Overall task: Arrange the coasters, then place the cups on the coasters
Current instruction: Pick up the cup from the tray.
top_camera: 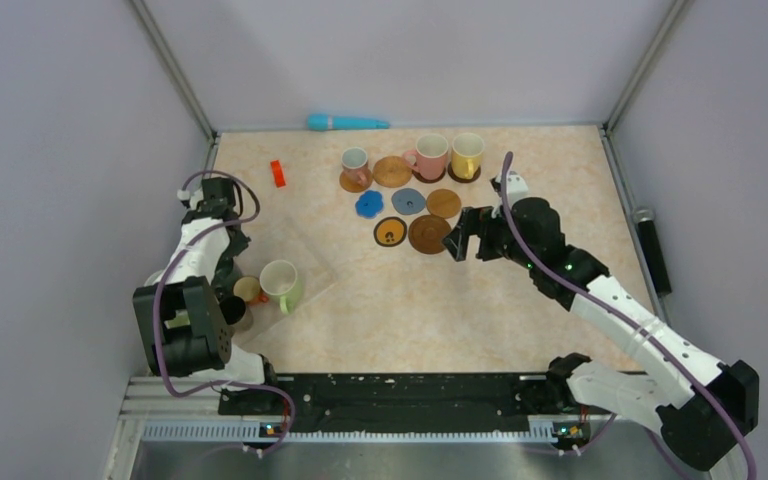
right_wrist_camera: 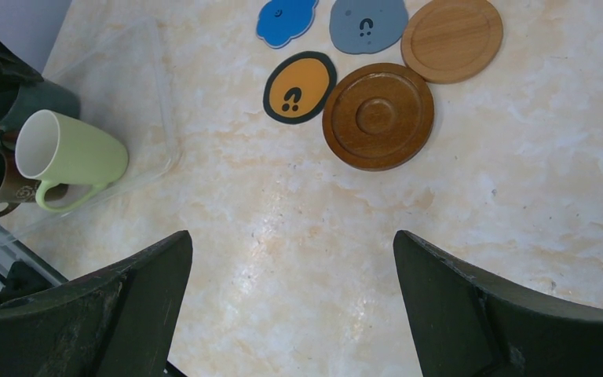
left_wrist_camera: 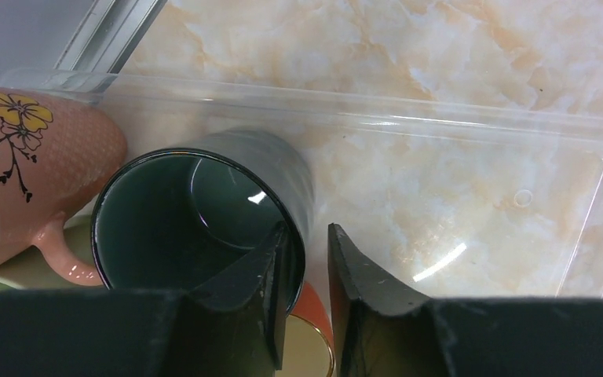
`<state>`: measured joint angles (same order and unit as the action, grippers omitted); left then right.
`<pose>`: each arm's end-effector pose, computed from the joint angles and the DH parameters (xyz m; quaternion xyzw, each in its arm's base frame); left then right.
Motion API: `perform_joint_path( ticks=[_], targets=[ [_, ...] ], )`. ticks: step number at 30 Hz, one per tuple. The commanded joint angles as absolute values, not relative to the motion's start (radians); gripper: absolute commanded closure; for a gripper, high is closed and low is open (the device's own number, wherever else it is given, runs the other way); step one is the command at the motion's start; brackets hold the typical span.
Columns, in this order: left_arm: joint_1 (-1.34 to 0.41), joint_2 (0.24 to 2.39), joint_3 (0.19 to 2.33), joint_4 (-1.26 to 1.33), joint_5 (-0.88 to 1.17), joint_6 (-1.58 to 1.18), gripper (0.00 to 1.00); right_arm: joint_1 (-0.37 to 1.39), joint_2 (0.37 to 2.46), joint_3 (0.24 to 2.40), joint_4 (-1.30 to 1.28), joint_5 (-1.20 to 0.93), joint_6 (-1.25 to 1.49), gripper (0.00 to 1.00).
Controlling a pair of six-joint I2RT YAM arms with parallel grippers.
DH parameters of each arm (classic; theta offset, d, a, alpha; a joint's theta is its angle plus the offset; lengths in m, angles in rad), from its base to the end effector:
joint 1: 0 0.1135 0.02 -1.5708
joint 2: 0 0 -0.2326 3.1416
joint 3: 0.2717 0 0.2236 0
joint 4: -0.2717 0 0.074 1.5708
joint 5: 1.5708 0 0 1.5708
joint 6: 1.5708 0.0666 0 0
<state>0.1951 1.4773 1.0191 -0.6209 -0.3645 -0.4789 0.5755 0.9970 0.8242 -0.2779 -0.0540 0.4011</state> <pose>0.2724 0.0780 0.1835 -0.3570 0.8856 0.1402 0.2618 0.2017 0.1351 0.2697 -0.0880 0.8425 0.2693 0.4582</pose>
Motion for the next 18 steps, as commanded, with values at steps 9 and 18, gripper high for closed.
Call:
perform_joint_path(
  ticks=[9, 18],
  targets=[
    [0.201, 1.434, 1.023, -0.605, -0.35, -0.459, 0.99, 0.586, 0.942, 0.822, -0.283, -0.025, 0.378, 0.02],
    [0.199, 1.445, 1.151, -0.706, -0.3, -0.368, 1.0, 0.586, 0.924, 0.821, -0.304, -0.008, 0.368, 0.02]
  ],
)
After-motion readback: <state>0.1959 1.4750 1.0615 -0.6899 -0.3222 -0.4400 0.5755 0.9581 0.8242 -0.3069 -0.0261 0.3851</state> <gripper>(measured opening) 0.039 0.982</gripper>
